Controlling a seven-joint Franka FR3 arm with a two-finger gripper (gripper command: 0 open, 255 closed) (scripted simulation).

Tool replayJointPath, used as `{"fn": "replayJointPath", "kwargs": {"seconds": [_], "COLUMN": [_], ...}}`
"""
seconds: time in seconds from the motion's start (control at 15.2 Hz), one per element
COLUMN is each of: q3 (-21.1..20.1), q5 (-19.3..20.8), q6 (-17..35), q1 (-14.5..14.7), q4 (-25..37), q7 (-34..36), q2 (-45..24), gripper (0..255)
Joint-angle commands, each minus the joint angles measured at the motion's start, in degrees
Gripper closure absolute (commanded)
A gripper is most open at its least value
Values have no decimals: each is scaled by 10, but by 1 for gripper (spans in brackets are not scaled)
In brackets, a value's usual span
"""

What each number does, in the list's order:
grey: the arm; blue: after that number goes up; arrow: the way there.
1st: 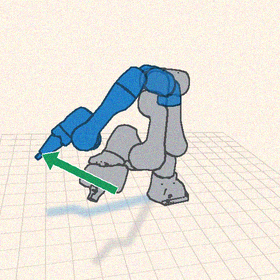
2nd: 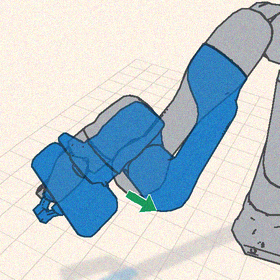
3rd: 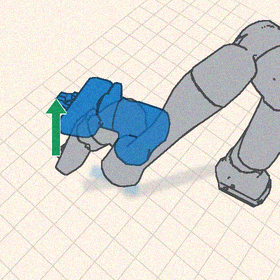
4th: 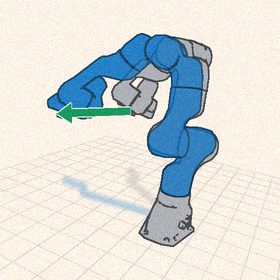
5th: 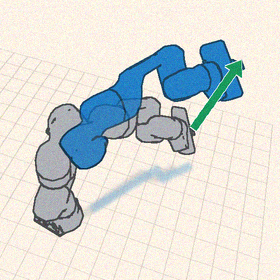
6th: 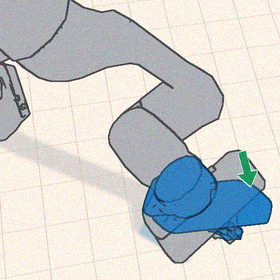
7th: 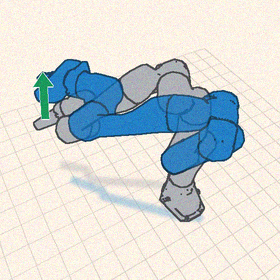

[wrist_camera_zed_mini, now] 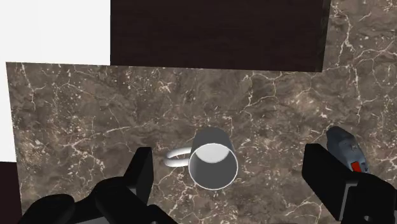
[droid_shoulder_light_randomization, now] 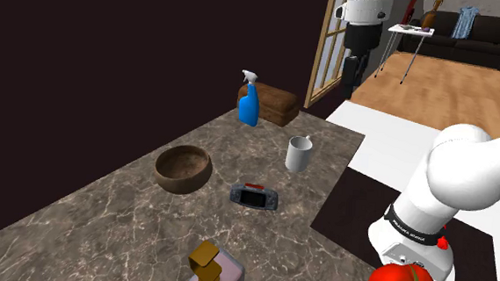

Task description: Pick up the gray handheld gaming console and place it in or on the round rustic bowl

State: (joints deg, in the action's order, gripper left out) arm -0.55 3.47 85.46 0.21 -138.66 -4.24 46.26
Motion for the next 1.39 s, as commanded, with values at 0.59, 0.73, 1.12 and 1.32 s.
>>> {"fn": "replayJointPath", "kwargs": {"seconds": [0.59,0.73,1.12,1.32], "q3": [-62,-77,-123,-147], "q5": [-46,-55,-73,-75], "q6": [161,199,312,367], "q1": [55,66,98,110], "q4": [-77,-88,-102,-99], "q7": [22,26,42,53], "q2": [-68,-92,-179,-231], "gripper": [0,0,0,0]}}
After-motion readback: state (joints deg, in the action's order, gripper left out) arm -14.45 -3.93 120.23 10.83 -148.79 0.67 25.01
